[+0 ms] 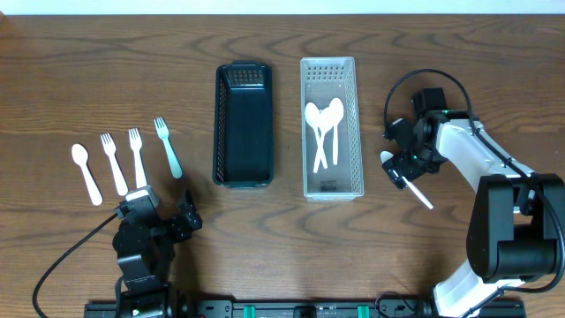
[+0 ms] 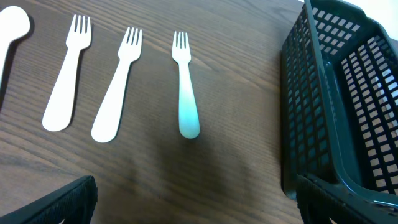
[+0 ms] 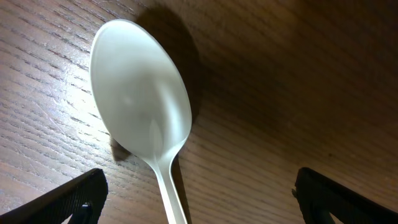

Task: Pack container
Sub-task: 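Move the right gripper to the last white spoon and grasp it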

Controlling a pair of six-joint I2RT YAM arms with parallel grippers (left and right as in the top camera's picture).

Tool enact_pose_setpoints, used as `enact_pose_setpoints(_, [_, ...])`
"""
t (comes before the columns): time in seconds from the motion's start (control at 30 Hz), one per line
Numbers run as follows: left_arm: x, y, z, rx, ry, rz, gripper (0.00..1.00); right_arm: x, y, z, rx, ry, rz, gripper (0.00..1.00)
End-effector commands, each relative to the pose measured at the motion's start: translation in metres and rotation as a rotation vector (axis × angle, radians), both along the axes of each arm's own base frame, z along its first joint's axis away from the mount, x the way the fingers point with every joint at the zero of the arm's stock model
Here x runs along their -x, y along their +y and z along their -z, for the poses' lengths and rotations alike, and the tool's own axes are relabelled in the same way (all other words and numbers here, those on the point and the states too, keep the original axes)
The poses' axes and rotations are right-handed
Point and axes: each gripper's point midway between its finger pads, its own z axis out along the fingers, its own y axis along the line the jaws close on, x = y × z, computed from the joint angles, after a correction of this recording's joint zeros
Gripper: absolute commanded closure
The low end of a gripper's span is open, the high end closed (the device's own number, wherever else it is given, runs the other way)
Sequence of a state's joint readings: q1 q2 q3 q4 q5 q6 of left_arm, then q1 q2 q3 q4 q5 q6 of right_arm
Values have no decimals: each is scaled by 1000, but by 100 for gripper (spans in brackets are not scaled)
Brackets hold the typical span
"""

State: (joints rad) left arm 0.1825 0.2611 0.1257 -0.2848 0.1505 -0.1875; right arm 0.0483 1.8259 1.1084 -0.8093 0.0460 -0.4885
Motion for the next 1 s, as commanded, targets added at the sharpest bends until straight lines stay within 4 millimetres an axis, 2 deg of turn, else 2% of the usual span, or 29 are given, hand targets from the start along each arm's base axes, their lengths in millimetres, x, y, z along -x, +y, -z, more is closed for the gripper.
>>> enact_pose_setpoints(0.0, [0,2,-1,7,-2,-12,2,5,0,6,11,18,-23,1])
enact_pose_setpoints(0.5, [0,2,-1,7,-2,-12,2,29,0,25,6,69,-26,1])
enact_pose_setpoints(0.77, [0,2,-1,7,-2,-12,2,29,17,25,-93,70,-23,19])
enact_pose_setpoints(0.97, [0,2,-1,7,-2,-12,2,25,17,25,-97,57,6,25])
